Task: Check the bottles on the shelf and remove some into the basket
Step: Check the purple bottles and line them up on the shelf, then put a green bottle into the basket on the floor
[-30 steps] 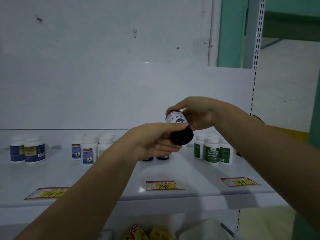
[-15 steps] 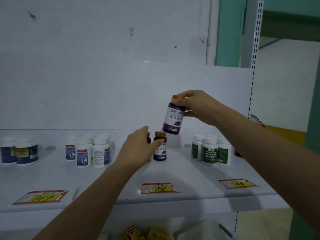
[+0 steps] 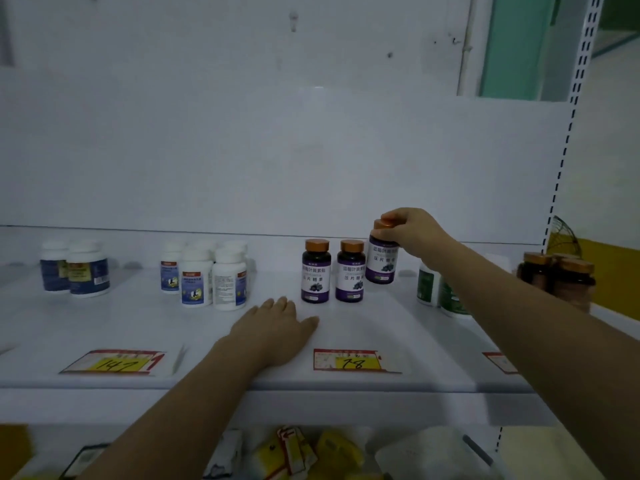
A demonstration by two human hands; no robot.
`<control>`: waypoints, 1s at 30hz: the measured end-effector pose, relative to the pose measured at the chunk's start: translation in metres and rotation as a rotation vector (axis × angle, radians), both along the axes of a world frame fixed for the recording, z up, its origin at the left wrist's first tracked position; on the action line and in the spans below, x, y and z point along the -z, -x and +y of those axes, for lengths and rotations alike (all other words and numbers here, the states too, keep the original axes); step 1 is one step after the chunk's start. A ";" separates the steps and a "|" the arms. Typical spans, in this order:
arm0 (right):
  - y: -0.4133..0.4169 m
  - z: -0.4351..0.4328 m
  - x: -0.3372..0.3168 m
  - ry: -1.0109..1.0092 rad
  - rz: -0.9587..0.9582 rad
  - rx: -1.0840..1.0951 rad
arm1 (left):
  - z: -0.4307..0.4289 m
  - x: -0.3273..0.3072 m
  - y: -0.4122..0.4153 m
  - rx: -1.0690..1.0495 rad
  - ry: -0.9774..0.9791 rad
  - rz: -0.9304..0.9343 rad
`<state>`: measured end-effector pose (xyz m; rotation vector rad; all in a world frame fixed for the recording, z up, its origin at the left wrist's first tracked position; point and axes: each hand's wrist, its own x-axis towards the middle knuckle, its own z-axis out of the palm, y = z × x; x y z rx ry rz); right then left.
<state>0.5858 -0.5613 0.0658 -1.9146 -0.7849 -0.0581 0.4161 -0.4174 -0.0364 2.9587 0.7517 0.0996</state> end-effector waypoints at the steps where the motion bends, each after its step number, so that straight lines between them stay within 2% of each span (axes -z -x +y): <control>1: -0.001 0.002 0.005 0.015 -0.001 0.009 | -0.001 -0.001 0.000 0.004 -0.003 -0.001; 11: -0.012 0.011 0.030 0.161 0.013 -0.026 | -0.001 0.001 0.002 -0.002 -0.018 0.026; 18: -0.001 0.006 0.029 0.353 -0.193 0.039 | 0.001 0.002 0.000 0.005 -0.014 0.023; 23: 0.012 -0.010 0.020 0.366 -0.310 0.088 | -0.006 -0.005 0.002 -0.044 0.005 -0.092; 27: 0.016 -0.035 0.009 0.377 -0.376 0.109 | -0.021 -0.016 0.008 -0.049 -0.098 -0.160; 30: 0.011 -0.059 0.001 0.364 -0.385 0.119 | -0.038 -0.026 -0.001 -0.027 0.002 -0.191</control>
